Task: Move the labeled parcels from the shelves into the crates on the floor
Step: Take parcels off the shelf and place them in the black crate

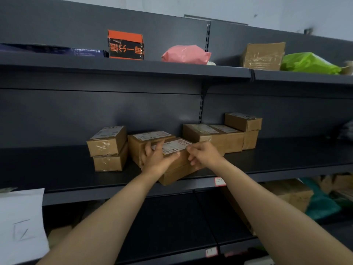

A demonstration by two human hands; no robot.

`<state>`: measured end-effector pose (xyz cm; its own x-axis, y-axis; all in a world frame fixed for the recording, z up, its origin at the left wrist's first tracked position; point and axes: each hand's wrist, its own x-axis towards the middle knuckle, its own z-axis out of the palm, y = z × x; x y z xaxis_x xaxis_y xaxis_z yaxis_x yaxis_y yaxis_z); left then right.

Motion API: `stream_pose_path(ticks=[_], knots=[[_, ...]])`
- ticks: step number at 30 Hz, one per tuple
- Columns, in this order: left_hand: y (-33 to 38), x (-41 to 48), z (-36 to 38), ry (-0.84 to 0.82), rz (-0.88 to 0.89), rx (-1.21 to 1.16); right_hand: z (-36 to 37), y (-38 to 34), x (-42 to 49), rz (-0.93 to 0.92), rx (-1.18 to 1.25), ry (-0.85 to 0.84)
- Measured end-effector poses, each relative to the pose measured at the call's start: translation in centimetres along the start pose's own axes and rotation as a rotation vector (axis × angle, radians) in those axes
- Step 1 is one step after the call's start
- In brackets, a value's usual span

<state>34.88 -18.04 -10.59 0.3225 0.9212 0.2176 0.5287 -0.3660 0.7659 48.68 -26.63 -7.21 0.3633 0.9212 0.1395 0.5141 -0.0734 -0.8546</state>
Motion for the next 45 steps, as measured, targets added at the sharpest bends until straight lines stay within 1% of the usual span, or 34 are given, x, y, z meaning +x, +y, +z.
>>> stream_pose_path(ticks=[3, 5, 7, 8, 10, 12, 14, 16, 17, 19, 22, 24, 28, 31, 33, 35, 36, 38, 41, 43, 45], knots=[[-0.9, 0.8, -0.6, -0.018, 0.08, 0.076, -0.5, 0.2, 2.3, -0.175, -0.305, 0.138], [-1.8, 1.5, -1.2, -0.03, 0.112, 0.096, -0.7, 0.0, 4.2, -0.257, -0.419, 0.193], [-2.6, 2.0, -2.0, -0.015, 0.127, 0.153, -0.8, -0.5, 6.3, -0.343, -0.487, 0.201], [-3.0, 2.2, -2.3, 0.007, 0.131, 0.201, -0.8, -0.7, 7.6, -0.378, -0.509, 0.175], [-4.0, 2.6, -3.1, 0.085, 0.113, 0.255, -0.6, -1.3, 10.2, -0.402, -0.527, 0.062], [-4.9, 2.8, -3.8, 0.206, 0.054, 0.247, -0.1, -1.7, 12.5, -0.376, -0.537, -0.061], [-5.2, 2.8, -4.2, 0.358, -0.027, 0.296, 0.9, -1.8, 14.3, -0.347, -0.521, -0.165], [-4.7, 2.8, -3.9, 0.477, -0.04, 0.364, 2.0, -1.7, 15.7, -0.353, -0.525, -0.235], [-4.2, 2.7, -3.5, 0.493, -0.02, 0.383, 2.4, -1.6, 16.3, -0.359, -0.53, -0.26], [-3.1, 2.6, -2.4, 0.445, -0.003, 0.399, 3.2, -1.4, 17.3, -0.356, -0.539, -0.308], [-2.6, 3.2, -1.1, 0.311, -0.1, 0.388, 4.4, -1.2, 18.6, -0.347, -0.587, -0.363], [-2.6, 3.8, -0.7, 0.279, -0.142, 0.393, 5.1, -1.1, 19.3, -0.365, -0.637, -0.358], [-1.8, 4.4, -1.0, 0.263, -0.284, 0.282, 5.0, -0.9, 19.4, -0.518, -0.82, -0.263], [-1.8, 4.4, -1.6, 0.294, -0.35, 0.106, 3.5, -0.4, 18.6, -0.638, -0.778, -0.173], [-2.4, 4.5, -2.2, 0.351, -0.346, -0.13, 2.3, -0.3, 18.1, -0.67, -0.652, -0.154], [-2.6, 4.3, -2.7, 0.405, -0.343, -0.335, 1.4, -0.1, 17.9, -0.635, -0.429, -0.166], [-2.5, 4.2, -2.8, 0.418, -0.357, -0.387, 1.2, 0.0, 17.9, -0.596, -0.361, -0.163], [-2.3, 4.3, -2.9, 0.42, -0.411, -0.432, 1.3, 0.2, 17.7, -0.453, -0.373, -0.154], [-2.1, 4.2, -2.5, 0.399, -0.519, -0.556, 2.1, 0.4, 17.5, -0.12, -0.365, -0.2], [-2.2, 4.0, -2.3, 0.385, -0.569, -0.665, 2.1, 0.4, 17.4, -0.037, -0.301, -0.197], [-2.5, 3.8, -2.3, 0.39, -0.556, -0.739, 1.9, 0.6, 17.4, -0.001, -0.201, -0.153]])
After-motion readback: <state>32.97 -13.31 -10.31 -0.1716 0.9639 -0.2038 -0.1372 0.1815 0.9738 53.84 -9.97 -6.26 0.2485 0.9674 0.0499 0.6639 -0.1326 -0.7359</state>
